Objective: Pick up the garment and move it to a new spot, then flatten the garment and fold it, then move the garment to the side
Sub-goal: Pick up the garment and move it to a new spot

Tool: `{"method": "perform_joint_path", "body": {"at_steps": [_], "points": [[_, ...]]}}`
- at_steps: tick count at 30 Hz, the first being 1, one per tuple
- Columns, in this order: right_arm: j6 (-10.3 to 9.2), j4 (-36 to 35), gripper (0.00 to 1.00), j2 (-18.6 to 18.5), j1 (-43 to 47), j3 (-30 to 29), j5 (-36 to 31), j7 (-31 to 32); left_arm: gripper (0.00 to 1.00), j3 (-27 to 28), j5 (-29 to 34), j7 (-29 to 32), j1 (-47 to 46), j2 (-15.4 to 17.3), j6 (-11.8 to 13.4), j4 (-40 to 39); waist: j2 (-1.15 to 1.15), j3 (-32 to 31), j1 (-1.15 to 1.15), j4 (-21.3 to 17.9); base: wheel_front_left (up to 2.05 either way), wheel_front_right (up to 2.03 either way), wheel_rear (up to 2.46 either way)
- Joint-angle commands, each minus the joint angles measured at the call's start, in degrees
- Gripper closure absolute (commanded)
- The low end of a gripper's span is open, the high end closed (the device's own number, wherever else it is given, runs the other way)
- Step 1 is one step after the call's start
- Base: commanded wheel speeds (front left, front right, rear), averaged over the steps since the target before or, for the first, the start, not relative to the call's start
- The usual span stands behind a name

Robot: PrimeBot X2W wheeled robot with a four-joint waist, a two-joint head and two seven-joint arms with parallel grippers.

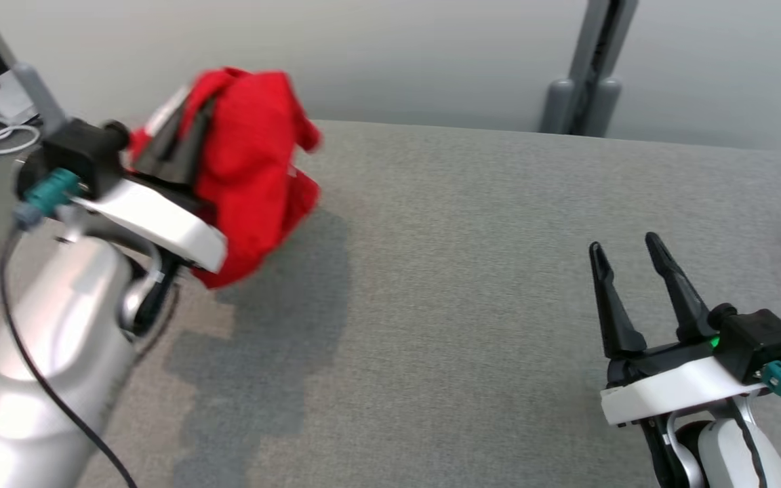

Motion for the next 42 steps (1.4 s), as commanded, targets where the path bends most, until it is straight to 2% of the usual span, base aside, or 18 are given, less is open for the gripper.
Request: {"method": "perform_joint_path", "body": {"at_steps": [1,8,12,16,18,24,25,26,27,35,40,42], "points": [[0.01,-0.01,0.0,-0.34,0.34,-0.6,0.1,-0.31,1.0,-0.28,0.31,-0.19,1.23,-0.59,0.7,-1.76,0.0,-0.76,0.0,-1.66,0.0,0.0,0.0],[0.01,-1.86,0.0,-0.32,0.48,-2.05,-0.67,0.15,1.0,-3.9,2.78,-0.19,5.28,-4.58,3.42,-9.73,0.0,0.37,0.0,-6.78,0.0,0.0,0.0],[0.01,-2.46,0.0,-0.31,0.05,-2.52,-0.59,0.01,1.0,-5.23,5.3,-0.19,5.52,-7.35,5.15,-10.49,0.0,1.81,0.0,-10.21,0.0,0.0,0.0],[0.01,-2.66,0.0,-0.31,-0.75,-2.32,-0.17,-0.41,1.0,-6.43,11.02,-0.2,5.34,-9.99,6.65,-9.48,0.0,3.53,0.0,-13.85,0.0,0.0,0.0],[0.01,-2.62,0.0,-0.34,-0.97,-2.04,0.0,-0.8,1.0,-7.94,14.64,-0.19,5.24,-10.77,5.67,-8.45,0.0,4.42,0.0,-15.68,0.0,0.0,0.0],[0.01,-1.79,0.0,-0.31,-1.84,-1.98,0.66,-1.88,1.0,-8.36,18.45,-0.2,6.5,-13.61,2.6,-1.96,0.0,6.6,0.0,-19.72,0.0,0.0,0.0],[0.01,-1.61,0.0,-0.31,-1.87,-1.87,0.66,-1.99,0.81,-8.56,19.02,-0.2,6.67,-13.94,2.01,-0.83,0.0,6.83,0.0,-20.18,0.0,0.0,0.0],[0.01,-1.41,0.0,-0.31,-1.87,-1.8,0.8,-2.27,0.48,-8.65,19.45,-0.2,6.96,-14.33,1.55,0.47,0.0,7.03,0.0,-20.54,0.0,0.0,0.0],[0.01,-1.25,0.0,-0.31,-1.85,-1.71,0.96,-2.41,0.02,-8.78,19.68,-0.19,7.34,-14.63,0.96,1.74,0.0,7.16,0.0,-20.82,0.0,0.0,0.0],[0.01,0.11,0.0,-0.32,-1.77,-2.22,1.15,-3.3,0.0,-5.74,21.07,-0.2,8.76,-15.41,-0.31,3.37,0.0,6.56,0.0,-20.49,0.0,0.0,0.0],[0.01,0.65,0.0,-0.33,-1.49,-2.69,1.03,-3.62,0.0,-1.04,21.44,-0.19,12.42,-14.58,0.55,-1.04,0.0,4.41,0.0,-18.17,0.0,0.0,0.0],[0.01,0.93,0.0,-0.33,-0.81,-2.72,0.88,-3.58,0.0,2.58,21.68,-0.19,15.89,-13.61,1.55,-5.04,0.0,2.94,0.0,-16.17,0.0,0.0,0.0]]}}
